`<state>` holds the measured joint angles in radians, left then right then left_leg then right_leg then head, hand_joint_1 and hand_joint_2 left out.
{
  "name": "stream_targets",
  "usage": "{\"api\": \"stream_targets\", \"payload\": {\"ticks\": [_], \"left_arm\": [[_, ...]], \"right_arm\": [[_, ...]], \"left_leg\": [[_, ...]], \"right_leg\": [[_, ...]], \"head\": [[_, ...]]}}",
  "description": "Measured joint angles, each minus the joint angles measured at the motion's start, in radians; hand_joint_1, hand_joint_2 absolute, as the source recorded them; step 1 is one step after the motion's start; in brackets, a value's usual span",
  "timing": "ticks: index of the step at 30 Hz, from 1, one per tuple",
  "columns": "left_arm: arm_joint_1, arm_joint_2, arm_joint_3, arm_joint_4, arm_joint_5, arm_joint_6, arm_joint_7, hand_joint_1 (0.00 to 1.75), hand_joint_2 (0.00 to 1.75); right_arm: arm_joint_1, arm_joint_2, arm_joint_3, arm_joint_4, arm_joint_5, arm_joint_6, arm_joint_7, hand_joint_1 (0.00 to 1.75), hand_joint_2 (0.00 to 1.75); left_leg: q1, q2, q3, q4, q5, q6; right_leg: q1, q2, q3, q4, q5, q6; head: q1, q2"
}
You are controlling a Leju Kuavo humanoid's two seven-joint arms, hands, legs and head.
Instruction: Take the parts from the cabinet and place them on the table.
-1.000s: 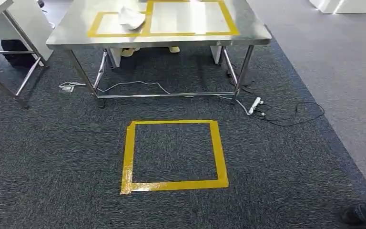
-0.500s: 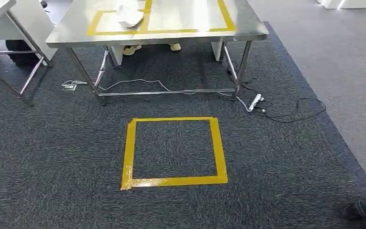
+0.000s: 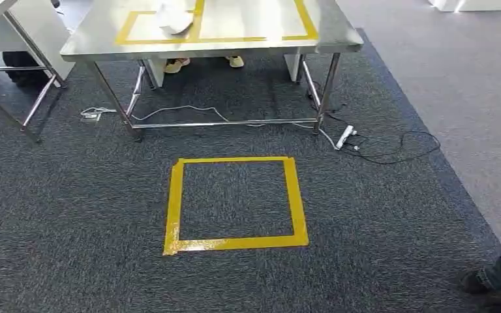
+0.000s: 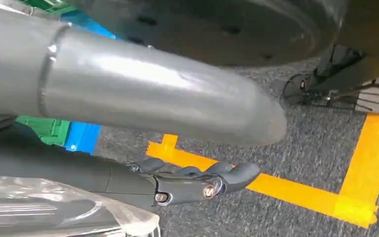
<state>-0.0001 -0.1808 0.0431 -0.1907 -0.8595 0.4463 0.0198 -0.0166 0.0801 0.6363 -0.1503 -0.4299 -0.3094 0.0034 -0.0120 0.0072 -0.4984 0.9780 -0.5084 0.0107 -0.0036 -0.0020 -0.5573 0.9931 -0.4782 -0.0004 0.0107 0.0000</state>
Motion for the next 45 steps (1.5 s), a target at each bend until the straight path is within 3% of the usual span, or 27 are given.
{"api": "stream_targets", "payload": {"ticks": [2, 7, 15, 16, 17, 19, 20, 25, 26, 27, 28, 29, 30, 31, 32, 33, 34, 35, 36, 37, 39, 42, 45], "left_arm": [[-0.002, 0.000, 0.000, 0.000, 0.000, -0.002, 0.000, 0.00, 0.00], [-0.002, 0.000, 0.000, 0.000, 0.000, -0.003, 0.000, 0.00, 0.00], [-0.002, 0.000, 0.000, 0.000, 0.000, -0.009, 0.001, 0.00, 0.00], [-0.002, 0.000, 0.000, 0.000, 0.000, -0.011, 0.001, 0.00, 0.00], [-0.002, 0.001, 0.000, 0.000, 0.001, -0.014, 0.001, 0.00, 0.00], [-0.002, 0.000, 0.000, 0.000, 0.001, -0.024, -0.004, 0.00, 0.00], [-0.003, -0.002, 0.000, 0.000, 0.001, -0.027, -0.006, 0.00, 0.00], [-0.003, -0.002, 0.000, 0.000, 0.001, -0.027, -0.006, 0.00, 0.00], [-0.003, -0.002, 0.000, 0.000, 0.001, -0.031, -0.010, 0.00, 0.00], [-0.002, -0.003, 0.000, 0.000, 0.008, -0.040, -0.023, 0.00, 0.00], [0.000, -0.002, 0.003, 0.001, 0.039, -0.085, -0.042, 0.00, 0.00], [-0.001, -0.003, 0.006, 0.001, 0.047, -0.097, -0.042, 0.00, 0.00], [-0.003, -0.002, 0.008, 0.001, 0.059, -0.106, -0.042, 0.00, 0.00], [-0.006, 0.000, 0.013, 0.001, 0.076, -0.115, -0.043, 0.00, 0.00], [-0.005, -0.001, 0.018, 0.001, 0.084, -0.120, -0.045, 0.00, 0.00], [-0.003, 0.000, 0.028, 0.001, 0.094, -0.126, -0.050, 0.00, 0.00], [-0.002, 0.001, 0.034, 0.001, 0.101, -0.131, -0.052, 0.00, 1.75], [-0.002, 0.002, 0.038, 0.001, 0.106, -0.136, -0.053, 0.00, 1.75], [-0.002, 0.002, 0.042, 0.001, 0.108, -0.140, -0.048, 0.00, 1.75], [-0.002, 0.002, 0.047, 0.001, 0.108, -0.143, -0.037, 0.00, 1.75], [-0.001, 0.002, 0.056, 0.002, 0.111, -0.146, -0.015, 0.00, 1.75], [-0.003, 0.002, 0.072, 0.002, 0.127, -0.173, -0.001, 0.00, 1.75], [-0.003, 0.001, 0.082, 0.002, 0.131, -0.155, -0.003, 0.00, 1.75]], "right_arm": [[0.000, 0.000, 0.000, 0.000, 0.000, 0.000, -0.001, 0.00, 0.00], [0.000, 0.000, 0.000, 0.000, 0.000, 0.001, -0.001, 0.00, 0.00], [0.000, 0.000, 0.000, 0.000, 0.002, 0.002, -0.003, 0.00, 0.00], [0.001, 0.000, 0.000, 0.000, 0.003, 0.000, -0.005, 0.00, 0.00], [0.000, 0.000, 0.000, 0.000, 0.004, 0.000, -0.006, 0.00, 0.00], [-0.001, 0.000, 0.000, 0.000, 0.010, -0.005, -0.010, 0.00, 0.00], [-0.001, -0.001, 0.000, 0.000, 0.012, -0.007, -0.012, 0.00, 0.00], [0.000, -0.001, 0.000, 0.000, 0.012, -0.007, -0.012, 0.00, 0.00], [-0.001, -0.001, 0.000, 0.000, 0.013, -0.007, -0.014, 0.00, 0.00], [-0.001, -0.001, 0.000, 0.000, 0.013, -0.006, -0.014, 0.00, 0.00], [0.001, -0.005, 0.001, 0.000, 0.019, 0.008, -0.018, 0.00, 0.00], [0.001, -0.007, 0.001, 0.000, 0.018, 0.009, -0.020, 0.00, 0.00], [0.000, -0.007, 0.002, 0.000, 0.013, 0.009, -0.022, 0.00, 0.00], [0.001, -0.005, 0.002, 0.000, 0.006, 0.011, -0.022, 0.00, 0.00], [-0.002, -0.005, 0.002, 0.000, -0.001, 0.012, -0.024, 0.00, 0.00], [-0.003, -0.005, 0.001, 0.000, -0.013, 0.015, -0.024, 0.00, 0.00], [-0.005, -0.005, -0.001, 0.000, -0.027, 0.015, -0.024, 0.00, 0.00], [-0.002, -0.005, -0.005, 0.000, -0.039, 0.014, -0.024, 0.00, 1.75], [-0.001, -0.006, -0.008, 0.000, -0.044, 0.018, -0.026, 0.00, 1.75], [-0.001, -0.006, -0.011, 0.000, -0.051, 0.019, -0.030, 0.00, 1.75], [-0.002, -0.006, -0.016, 0.000, -0.056, 0.023, -0.038, 0.00, 1.75], [-0.002, -0.006, -0.020, 0.000, -0.054, 0.032, -0.048, 0.00, 1.75], [-0.004, -0.007, -0.026, 0.000, -0.055, 0.032, -0.052, 0.00, 1.75]], "left_leg": [[-0.002, 0.000, -0.004, 0.003, 0.002, 0.005], [-0.005, 0.000, -0.007, 0.007, 0.004, 0.012], [-0.006, 0.000, -0.008, 0.007, 0.004, 0.014], [-0.011, 0.000, -0.010, 0.017, 0.001, 0.020], [-0.011, 0.000, -0.011, 0.015, 0.003, 0.031], [-0.009, -0.001, -0.008, -0.007, 0.017, 0.042], [0.001, -0.001, 0.005, -0.031, 0.034, 0.041], [0.001, -0.002, 0.006, -0.034, 0.036, 0.041], [0.005, -0.005, 0.003, -0.039, 0.042, 0.048], [0.006, -0.008, -0.006, -0.039, 0.045, 0.047], [0.015, -0.032, -0.018, -0.030, 0.049, 0.034], [0.022, -0.044, -0.023, -0.018, 0.046, 0.023], [0.026, -0.055, -0.030, -0.001, 0.039, 0.012], [0.022, -0.056, -0.038, 0.011, 0.033, 0.003], [0.020, -0.063, -0.046, 0.023, 0.028, -0.004], [0.019, -0.065, -0.045, 0.026, 0.022, -0.004], [0.019, -0.065, -0.044, 0.022, 0.020, 0.013], [0.019, -0.065, -0.045, 0.022, 0.027, 0.039], [0.019, -0.065, -0.046, 0.022, 0.027, 0.057], [0.019, -0.065, -0.047, 0.022, 0.030, 0.064], [0.021, -0.065, -0.051, 0.021, 0.042, 0.055], [0.025, -0.065, -0.052, 0.017, 0.045, 0.038], [0.033, -0.065, -0.051, 0.009, 0.044, -0.032]], "right_leg": [[-0.003, 0.001, 0.000, -0.001, 0.005, 0.008], [-0.006, 0.001, -0.001, -0.003, 0.011, 0.016], [-0.007, 0.000, -0.002, -0.004, 0.011, 0.016], [-0.013, 0.000, 0.000, -0.010, 0.018, 0.023], [-0.012, 0.000, -0.002, -0.009, 0.019, 0.027], [-0.008, -0.004, 0.004, -0.018, 0.025, 0.036], [-0.008, -0.002, -0.006, -0.012, 0.012, 0.035], [-0.007, -0.002, -0.009, -0.009, 0.007, 0.037], [-0.007, 0.000, -0.027, 0.032, -0.030, 0.037], [-0.010, 0.001, -0.082, 0.159, -0.099, 0.042], [-0.024, 0.001, -0.090, 0.226, -0.098, 0.059], [-0.031, 0.006, -0.026, 0.114, -0.047, 0.066], [-0.042, 0.035, 0.034, 0.012, -0.019, 0.077], [-0.037, 0.063, 0.038, -0.002, -0.055, 0.080], [-0.041, 0.055, 0.038, -0.002, -0.046, 0.057], [-0.042, 0.051, 0.036, 0.000, -0.049, 0.053], [-0.041, 0.049, 0.037, 0.001, -0.049, 0.052], [-0.038, 0.046, 0.037, 0.001, -0.047, 0.049], [-0.036, 0.045, 0.037, 0.001, -0.046, 0.046], [-0.034, 0.045, 0.040, 0.001, -0.044, 0.040], [-0.030, 0.046, 0.043, 0.003, -0.041, 0.032], [-0.026, 0.045, 0.039, 0.004, -0.040, 0.030], [-0.023, 0.045, 0.036, 0.005, -0.042, 0.028]], "head": [[0.000, 0.000], [0.000, 0.000], [0.000, 0.000], [0.000, 0.000], [-0.002, 0.000], [-0.002, 0.000], [-0.001, 0.000], [0.000, 0.000], [0.004, 0.000], [0.007, 0.000], [0.006, 0.000], [0.006, 0.000], [0.007, 0.000], [0.014, 0.000], [0.018, 0.000], [0.009, 0.000], [0.004, 0.000], [0.000, 0.000], [0.000, 0.000], [0.000, 0.000], [-0.001, 0.000], [-0.001, 0.000], [-0.001, 0.000]]}}
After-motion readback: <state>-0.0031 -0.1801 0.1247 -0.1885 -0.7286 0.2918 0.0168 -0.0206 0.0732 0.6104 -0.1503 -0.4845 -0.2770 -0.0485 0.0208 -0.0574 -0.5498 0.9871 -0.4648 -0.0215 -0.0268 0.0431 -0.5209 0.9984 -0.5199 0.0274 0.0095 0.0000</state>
